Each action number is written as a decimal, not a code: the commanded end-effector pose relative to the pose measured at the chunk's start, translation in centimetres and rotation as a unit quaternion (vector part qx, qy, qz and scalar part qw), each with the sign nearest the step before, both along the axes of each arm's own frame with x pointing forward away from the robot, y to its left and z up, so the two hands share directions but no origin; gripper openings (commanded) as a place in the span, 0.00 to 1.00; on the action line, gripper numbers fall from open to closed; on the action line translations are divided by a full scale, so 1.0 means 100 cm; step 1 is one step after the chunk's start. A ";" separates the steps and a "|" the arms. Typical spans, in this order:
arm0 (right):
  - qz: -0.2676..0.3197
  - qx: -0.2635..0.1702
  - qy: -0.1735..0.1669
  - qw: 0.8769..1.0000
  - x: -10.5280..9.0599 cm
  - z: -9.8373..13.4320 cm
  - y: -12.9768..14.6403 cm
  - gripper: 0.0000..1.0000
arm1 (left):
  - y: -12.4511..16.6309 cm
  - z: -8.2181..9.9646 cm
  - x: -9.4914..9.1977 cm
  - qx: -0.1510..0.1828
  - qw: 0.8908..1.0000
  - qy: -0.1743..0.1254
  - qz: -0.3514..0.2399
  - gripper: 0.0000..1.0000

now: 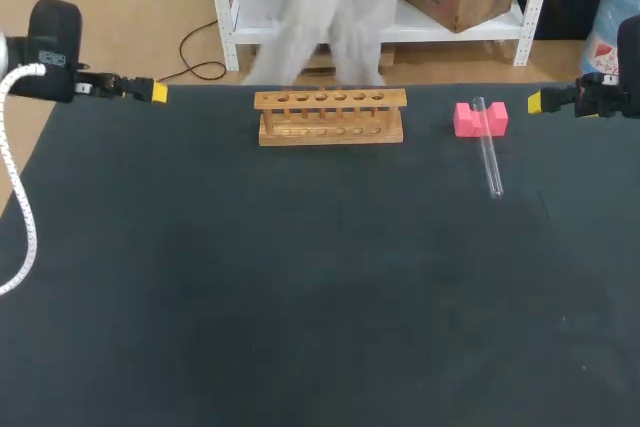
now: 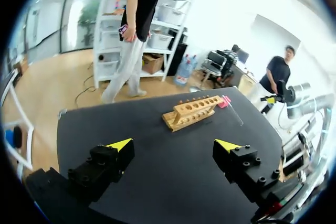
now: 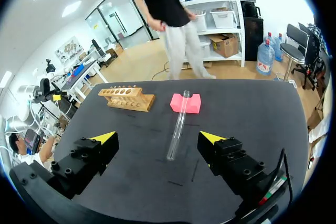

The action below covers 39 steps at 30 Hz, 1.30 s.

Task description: Grasp the test tube, adjust it, and insert it.

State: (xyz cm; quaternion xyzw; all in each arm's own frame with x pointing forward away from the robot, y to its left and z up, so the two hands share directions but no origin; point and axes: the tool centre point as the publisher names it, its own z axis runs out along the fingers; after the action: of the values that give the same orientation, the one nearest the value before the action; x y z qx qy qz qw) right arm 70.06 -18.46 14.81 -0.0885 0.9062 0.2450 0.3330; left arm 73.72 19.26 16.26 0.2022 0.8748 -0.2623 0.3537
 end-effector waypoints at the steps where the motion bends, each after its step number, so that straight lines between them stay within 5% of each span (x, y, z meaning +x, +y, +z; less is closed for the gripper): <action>1: 0.002 -0.002 0.006 1.000 0.001 0.003 -0.001 1.00 | 0.004 -0.012 0.016 -0.104 0.983 -0.044 -0.144 1.00; 7: 0.002 -0.002 0.006 1.000 0.001 0.003 -0.001 1.00 | 0.000 -0.018 0.026 -0.125 0.957 -0.101 -0.243 1.00; 15: 0.002 -0.002 0.006 1.000 0.001 0.003 -0.001 1.00 | -0.011 -0.030 0.043 -0.129 0.935 -0.144 -0.299 1.00; 26: 0.002 -0.002 0.006 1.000 0.001 0.003 -0.001 1.00 | -0.033 -0.049 0.073 -0.115 0.929 -0.153 -0.316 1.00; 39: 0.002 -0.002 0.006 1.000 0.001 0.003 -0.001 1.00 | -0.054 -0.061 0.082 -0.110 0.920 -0.172 -0.335 1.00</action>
State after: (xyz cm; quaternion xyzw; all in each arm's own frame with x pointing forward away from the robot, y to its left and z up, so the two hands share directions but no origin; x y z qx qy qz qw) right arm 69.85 -18.28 14.71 -0.0834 0.9020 0.2426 0.3473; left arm 81.24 14.10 10.57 0.4801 0.6543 -0.4112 0.4152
